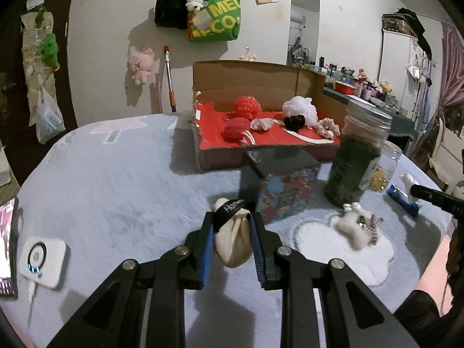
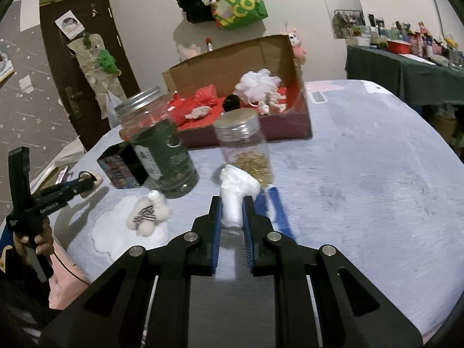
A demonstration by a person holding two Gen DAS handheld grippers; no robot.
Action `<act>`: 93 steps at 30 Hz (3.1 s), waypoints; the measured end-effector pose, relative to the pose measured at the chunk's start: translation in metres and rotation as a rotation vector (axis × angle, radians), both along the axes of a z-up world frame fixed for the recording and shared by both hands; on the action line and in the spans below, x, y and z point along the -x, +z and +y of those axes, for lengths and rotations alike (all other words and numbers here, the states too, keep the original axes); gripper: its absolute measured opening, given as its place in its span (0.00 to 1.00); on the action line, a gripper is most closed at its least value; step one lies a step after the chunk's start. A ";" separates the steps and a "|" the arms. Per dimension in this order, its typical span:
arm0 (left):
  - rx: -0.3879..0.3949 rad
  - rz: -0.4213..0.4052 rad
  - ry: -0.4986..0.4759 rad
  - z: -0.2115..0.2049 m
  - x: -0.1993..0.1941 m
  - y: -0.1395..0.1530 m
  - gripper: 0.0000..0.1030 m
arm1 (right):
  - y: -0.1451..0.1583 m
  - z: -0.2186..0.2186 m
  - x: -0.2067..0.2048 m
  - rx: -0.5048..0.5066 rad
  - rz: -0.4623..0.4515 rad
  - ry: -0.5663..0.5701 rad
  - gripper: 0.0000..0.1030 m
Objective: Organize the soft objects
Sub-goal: 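Carry the powder puff and cotton pad into the box with both grippers, then open both grippers to drop the puff and cotton pad in the box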
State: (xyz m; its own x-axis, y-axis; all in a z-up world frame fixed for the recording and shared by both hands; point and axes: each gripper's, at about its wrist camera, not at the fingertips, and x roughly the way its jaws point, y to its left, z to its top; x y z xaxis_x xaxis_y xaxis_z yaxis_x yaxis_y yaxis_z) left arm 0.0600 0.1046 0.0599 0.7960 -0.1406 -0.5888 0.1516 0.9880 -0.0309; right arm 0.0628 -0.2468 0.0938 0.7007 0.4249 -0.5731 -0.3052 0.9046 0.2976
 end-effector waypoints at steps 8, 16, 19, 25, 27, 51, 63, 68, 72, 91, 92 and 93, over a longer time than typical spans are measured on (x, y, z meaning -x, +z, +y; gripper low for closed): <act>0.004 0.008 -0.071 0.018 -0.024 0.005 0.25 | 0.007 -0.021 -0.015 0.025 0.019 0.028 0.13; -0.015 0.019 -0.125 0.025 -0.055 0.012 0.25 | 0.014 -0.035 -0.051 0.057 0.043 0.095 0.13; -0.021 0.022 -0.145 0.026 -0.065 0.016 0.25 | 0.017 -0.034 -0.066 0.085 0.040 0.135 0.13; -0.023 0.011 -0.189 0.024 -0.083 0.030 0.25 | 0.026 -0.036 -0.091 0.066 0.046 0.198 0.13; -0.023 0.007 -0.211 0.021 -0.089 0.037 0.25 | 0.032 -0.034 -0.098 0.056 0.039 0.222 0.13; -0.060 0.198 -0.388 -0.064 -0.185 0.048 0.25 | 0.043 0.036 -0.204 0.086 0.194 0.389 0.13; -0.134 0.366 -0.417 -0.100 -0.226 0.024 0.25 | 0.027 0.084 -0.243 0.251 0.322 0.411 0.14; -0.157 0.402 -0.410 -0.103 -0.236 0.016 0.28 | 0.017 0.095 -0.255 0.303 0.370 0.399 0.14; -0.169 0.419 -0.411 -0.105 -0.240 0.011 0.29 | 0.011 0.098 -0.260 0.341 0.398 0.385 0.14; -0.195 0.466 -0.405 -0.108 -0.248 0.005 0.46 | -0.002 0.101 -0.266 0.376 0.434 0.358 0.20; -0.197 0.470 -0.404 -0.108 -0.248 0.004 0.47 | -0.001 0.102 -0.266 0.375 0.434 0.356 0.20; -0.199 0.472 -0.403 -0.109 -0.249 0.004 0.47 | -0.002 0.103 -0.266 0.375 0.435 0.357 0.20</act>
